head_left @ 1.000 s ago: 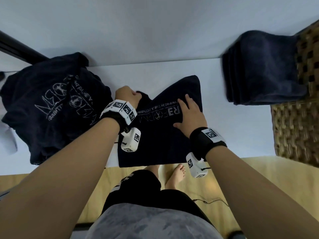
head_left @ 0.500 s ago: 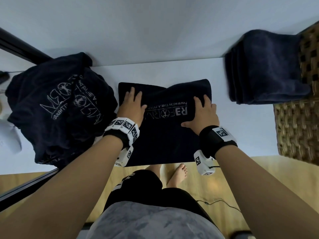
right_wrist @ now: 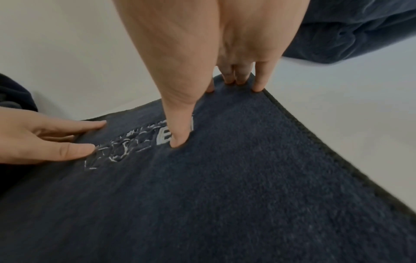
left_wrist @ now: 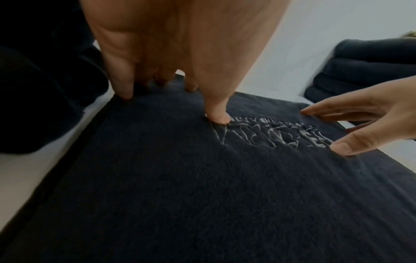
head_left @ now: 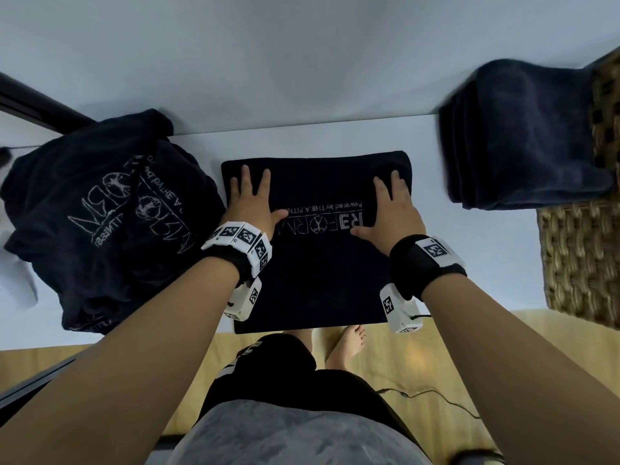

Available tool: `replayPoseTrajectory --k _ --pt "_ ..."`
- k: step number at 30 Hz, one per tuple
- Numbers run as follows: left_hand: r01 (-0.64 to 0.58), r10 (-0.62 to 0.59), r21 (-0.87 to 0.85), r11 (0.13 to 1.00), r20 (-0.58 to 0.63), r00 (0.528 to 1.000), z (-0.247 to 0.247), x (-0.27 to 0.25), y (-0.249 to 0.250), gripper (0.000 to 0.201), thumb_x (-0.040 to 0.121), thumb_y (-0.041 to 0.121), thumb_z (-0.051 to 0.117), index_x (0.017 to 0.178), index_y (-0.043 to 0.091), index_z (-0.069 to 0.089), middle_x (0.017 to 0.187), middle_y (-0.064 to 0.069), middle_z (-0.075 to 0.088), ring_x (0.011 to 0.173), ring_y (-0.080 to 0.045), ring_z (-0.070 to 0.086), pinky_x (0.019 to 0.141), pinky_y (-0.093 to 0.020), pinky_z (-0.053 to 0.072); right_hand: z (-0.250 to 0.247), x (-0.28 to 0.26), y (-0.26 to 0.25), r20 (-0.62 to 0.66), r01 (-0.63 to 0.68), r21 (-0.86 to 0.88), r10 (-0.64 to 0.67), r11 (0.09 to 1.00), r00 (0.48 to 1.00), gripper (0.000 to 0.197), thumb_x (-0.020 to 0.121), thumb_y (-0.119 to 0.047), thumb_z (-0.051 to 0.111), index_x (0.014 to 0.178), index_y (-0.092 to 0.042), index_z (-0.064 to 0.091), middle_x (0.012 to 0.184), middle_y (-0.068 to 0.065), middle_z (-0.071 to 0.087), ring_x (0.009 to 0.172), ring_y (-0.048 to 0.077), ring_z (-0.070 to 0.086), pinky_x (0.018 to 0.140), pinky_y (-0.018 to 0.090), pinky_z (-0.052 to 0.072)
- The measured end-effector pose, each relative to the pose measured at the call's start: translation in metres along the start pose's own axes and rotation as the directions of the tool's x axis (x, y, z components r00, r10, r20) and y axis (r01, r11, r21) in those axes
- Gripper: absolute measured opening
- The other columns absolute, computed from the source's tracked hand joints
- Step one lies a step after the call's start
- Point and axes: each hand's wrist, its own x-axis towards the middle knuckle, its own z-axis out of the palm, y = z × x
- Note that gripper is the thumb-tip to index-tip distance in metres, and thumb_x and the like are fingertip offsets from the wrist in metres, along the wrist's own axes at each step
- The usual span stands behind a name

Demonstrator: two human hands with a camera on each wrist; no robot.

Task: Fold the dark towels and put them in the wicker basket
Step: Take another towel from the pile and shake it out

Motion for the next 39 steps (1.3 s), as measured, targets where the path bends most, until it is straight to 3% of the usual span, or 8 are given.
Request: replayPoseTrajectory --k 15,19,21,25,29,32,36,39 --pt "0.052 -0.053 -0.006 0.999 -0.071 0.996 -0.032 0.06 0.015 0.089 0.092 0.054 0.053 0.155 0.029 -0.005 0.162 -0.008 -0.016 0.149 -0.033 -0.007 0.117 -0.048 0.023 -0.04 0.051 -0.003 -0.005 0.027 0.158 -0.027 0.987 1.0 0.101 0.081 -0.036 0.078 0.157 -0.023 0.013 0.165 0.006 -0.005 0.151 0.021 0.005 0.119 0.034 0.024" --pt "0.043 -0.045 -0.022 0.999 -0.087 0.995 -0.029 0.062 0.015 0.089 0.093 0.052 0.054 0.155 0.028 -0.004 0.162 -0.009 -0.015 0.149 -0.034 -0.006 0.118 -0.049 0.022 -0.034 0.01 -0.004 -0.23 0.103 0.316 -0.029 0.943 0.973 0.069 0.087 -0.015 0.07 0.148 -0.02 0.038 0.158 0.008 0.027 0.142 0.022 0.033 0.11 0.022 0.027" --pt "0.05 -0.053 -0.032 0.998 -0.09 0.995 -0.027 0.064 0.014 0.089 0.093 0.052 0.055 0.155 0.029 -0.003 0.162 -0.008 -0.015 0.149 -0.033 -0.006 0.117 -0.049 0.022 -0.023 -0.024 0.0 -0.282 0.127 0.315 -0.035 0.941 0.959 0.037 0.085 -0.01 0.066 0.122 -0.015 0.06 0.126 0.008 0.053 0.115 0.024 0.054 0.098 0.026 0.041" --pt "0.071 -0.073 -0.025 0.997 -0.09 0.993 -0.028 0.066 0.018 0.089 0.093 0.049 0.057 0.156 0.027 -0.001 0.162 -0.01 -0.014 0.149 -0.035 -0.005 0.117 -0.049 0.019 0.018 -0.089 0.019 -0.089 -0.031 0.293 0.06 0.956 0.994 0.018 0.082 -0.013 0.07 0.083 -0.017 0.052 0.086 -0.001 0.05 0.073 0.018 0.051 0.066 0.028 0.038" --pt "0.037 -0.047 -0.055 0.998 -0.194 0.98 -0.026 0.043 0.024 0.077 0.096 0.041 0.055 0.155 0.019 0.012 0.162 -0.015 -0.011 0.149 -0.034 0.005 0.113 -0.05 0.031 0.057 -0.114 0.045 0.081 -0.086 0.273 0.066 0.958 0.995 0.018 0.088 -0.007 0.063 0.103 -0.013 0.056 0.103 0.002 0.051 0.082 0.016 0.051 0.073 0.019 0.035" --pt "-0.091 0.081 -0.015 0.996 -0.333 0.939 -0.012 -0.003 0.031 0.058 0.097 0.03 0.053 0.148 0.013 0.031 0.161 -0.017 0.006 0.137 -0.038 0.036 0.099 -0.046 0.045 0.067 -0.112 0.055 0.072 -0.094 0.317 0.075 0.944 0.995 0.021 0.086 -0.001 0.061 0.102 -0.013 0.058 0.102 0.003 0.052 0.082 0.017 0.053 0.066 0.016 0.033" --pt "-0.155 0.126 -0.045 0.987 -0.383 0.915 0.028 -0.084 0.026 0.021 0.095 0.021 0.048 0.11 0.008 0.053 0.115 -0.012 0.05 0.092 -0.03 0.057 0.063 -0.039 0.043 0.071 -0.108 0.061 0.046 -0.125 0.333 0.117 0.934 0.992 0.021 0.083 -0.006 0.069 0.087 -0.019 0.053 0.093 0.002 0.055 0.079 0.016 0.051 0.058 0.014 0.031" --pt "0.027 -0.103 -0.243 0.97 -0.307 0.946 0.074 -0.133 -0.009 0.012 0.092 0.02 0.05 0.09 0.011 0.043 0.083 -0.007 0.053 0.072 -0.03 0.055 0.058 -0.036 0.04 0.076 -0.111 0.064 0.028 -0.205 0.315 0.206 0.927 0.978 0.029 0.088 -0.02 0.068 0.072 -0.018 0.043 0.078 0.002 0.053 0.068 0.016 0.049 0.054 0.025 0.033"
